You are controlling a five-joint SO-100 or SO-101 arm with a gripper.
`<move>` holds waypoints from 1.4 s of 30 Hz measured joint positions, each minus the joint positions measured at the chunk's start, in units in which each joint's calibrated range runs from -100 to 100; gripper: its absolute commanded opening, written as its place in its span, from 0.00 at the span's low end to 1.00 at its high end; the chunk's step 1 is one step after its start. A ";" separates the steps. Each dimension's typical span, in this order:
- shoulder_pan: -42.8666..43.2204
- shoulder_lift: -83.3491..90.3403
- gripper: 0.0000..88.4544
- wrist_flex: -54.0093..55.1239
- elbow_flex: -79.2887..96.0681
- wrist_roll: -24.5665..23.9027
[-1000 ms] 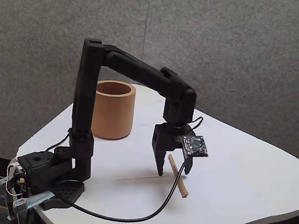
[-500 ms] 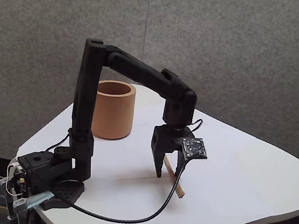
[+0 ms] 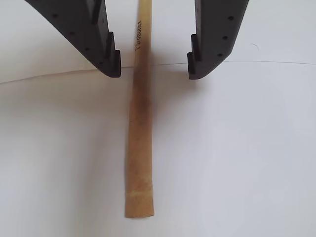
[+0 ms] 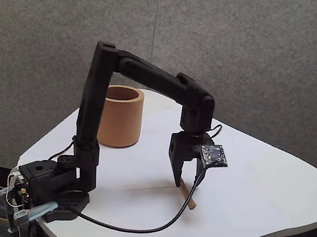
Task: Grab the pen and put it in the pen holder.
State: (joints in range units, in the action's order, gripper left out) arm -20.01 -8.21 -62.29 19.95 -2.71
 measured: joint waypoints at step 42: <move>1.10 -0.08 0.01 0.76 1.81 0.00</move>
State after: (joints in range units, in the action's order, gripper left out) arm -18.91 -8.30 -61.53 21.75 -2.71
